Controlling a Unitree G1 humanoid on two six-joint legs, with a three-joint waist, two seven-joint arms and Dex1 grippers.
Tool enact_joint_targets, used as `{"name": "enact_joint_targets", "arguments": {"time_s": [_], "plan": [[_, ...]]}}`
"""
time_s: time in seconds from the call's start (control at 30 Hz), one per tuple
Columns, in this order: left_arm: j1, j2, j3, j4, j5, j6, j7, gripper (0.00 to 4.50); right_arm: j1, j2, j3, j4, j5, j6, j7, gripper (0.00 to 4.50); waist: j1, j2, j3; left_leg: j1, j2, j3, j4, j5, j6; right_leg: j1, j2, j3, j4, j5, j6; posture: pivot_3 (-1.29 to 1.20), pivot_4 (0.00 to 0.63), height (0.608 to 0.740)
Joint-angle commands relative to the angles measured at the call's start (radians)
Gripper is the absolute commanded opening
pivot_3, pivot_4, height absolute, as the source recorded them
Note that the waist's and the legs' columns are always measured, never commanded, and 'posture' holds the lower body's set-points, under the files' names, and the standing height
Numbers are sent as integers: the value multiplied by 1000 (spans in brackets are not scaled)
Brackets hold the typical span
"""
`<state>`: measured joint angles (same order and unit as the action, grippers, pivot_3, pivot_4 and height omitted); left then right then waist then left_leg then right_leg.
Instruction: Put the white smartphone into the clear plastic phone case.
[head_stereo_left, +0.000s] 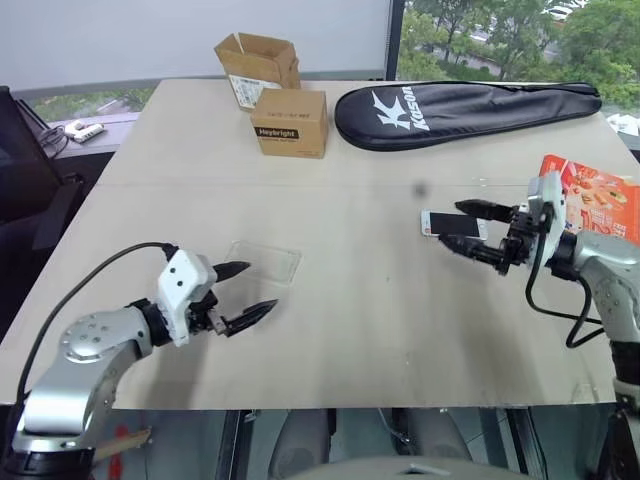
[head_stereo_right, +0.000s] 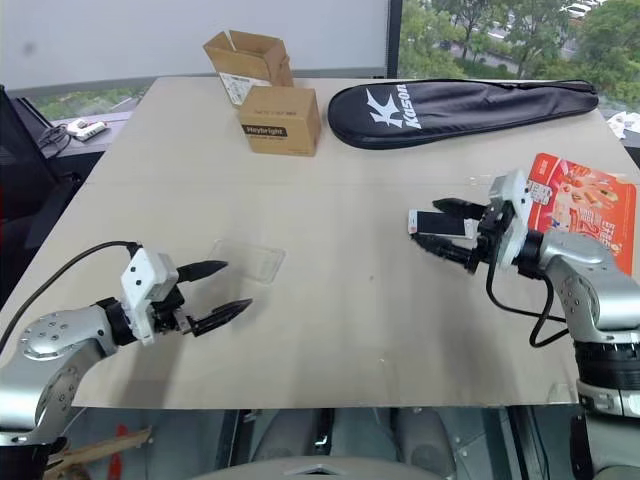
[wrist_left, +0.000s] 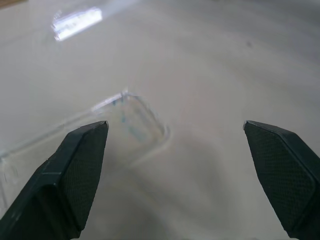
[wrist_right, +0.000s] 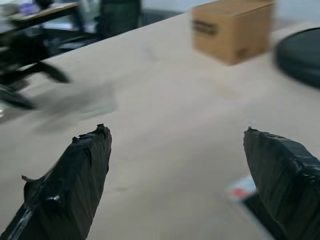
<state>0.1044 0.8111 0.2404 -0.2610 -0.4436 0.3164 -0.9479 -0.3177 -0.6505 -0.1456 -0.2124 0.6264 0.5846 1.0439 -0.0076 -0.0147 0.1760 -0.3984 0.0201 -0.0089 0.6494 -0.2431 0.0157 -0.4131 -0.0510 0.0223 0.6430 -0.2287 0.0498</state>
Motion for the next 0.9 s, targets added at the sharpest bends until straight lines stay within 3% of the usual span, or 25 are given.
{"name": "enact_joint_targets", "arguments": {"time_s": [0.03,0.23,0.4,0.5,0.67,0.7,0.77,0.9], "plan": [[-99,32,-76,161,85,-115,-90,4500,50,-25,-12,-147,41,13,-11,4436,1,0,0,0,0,0,0,0,0,0,0,-1,0,0,0,0,150,740],[-342,18,-187,438,164,-227,-202,4500,149,-66,14,-269,8,-29,-11,4436,3,-3,0,-2,-1,0,1,0,0,0,0,0,0,2,4,0,150,740],[-421,33,-276,573,229,-298,-312,4500,190,-56,13,-330,20,-30,-55,4436,-11,-3,0,-1,-1,1,1,0,0,0,0,1,0,3,4,0,150,740],[-445,48,-316,595,234,-256,-388,3683,215,-60,7,-354,18,-34,-77,4500,-6,-4,0,-1,0,0,1,0,0,0,1,0,0,3,4,0,150,740],[-449,56,-344,579,242,-217,-443,1417,226,-68,-1,-356,22,-39,-91,4500,-6,-3,-1,0,0,1,2,0,0,0,1,1,1,2,4,0,150,740],[-451,52,-346,579,245,-215,-441,1189,225,-68,0,-355,22,-39,-92,4500,-6,-4,-1,0,0,1,2,0,0,0,1,1,1,2,4,0,150,740],[-456,44,-349,579,250,-215,-433,150,223,-69,2,-353,24,-41,-95,4500,-5,-4,-1,0,0,1,2,0,0,0,1,1,1,2,4,0,150,740],[-453,23,-363,530,265,-229,-405,64,236,-67,-6,-333,14,-61,-94,4500,-1,-4,-1,0,0,1,2,0,0,1,1,1,1,2,5,0,150,740]]}}
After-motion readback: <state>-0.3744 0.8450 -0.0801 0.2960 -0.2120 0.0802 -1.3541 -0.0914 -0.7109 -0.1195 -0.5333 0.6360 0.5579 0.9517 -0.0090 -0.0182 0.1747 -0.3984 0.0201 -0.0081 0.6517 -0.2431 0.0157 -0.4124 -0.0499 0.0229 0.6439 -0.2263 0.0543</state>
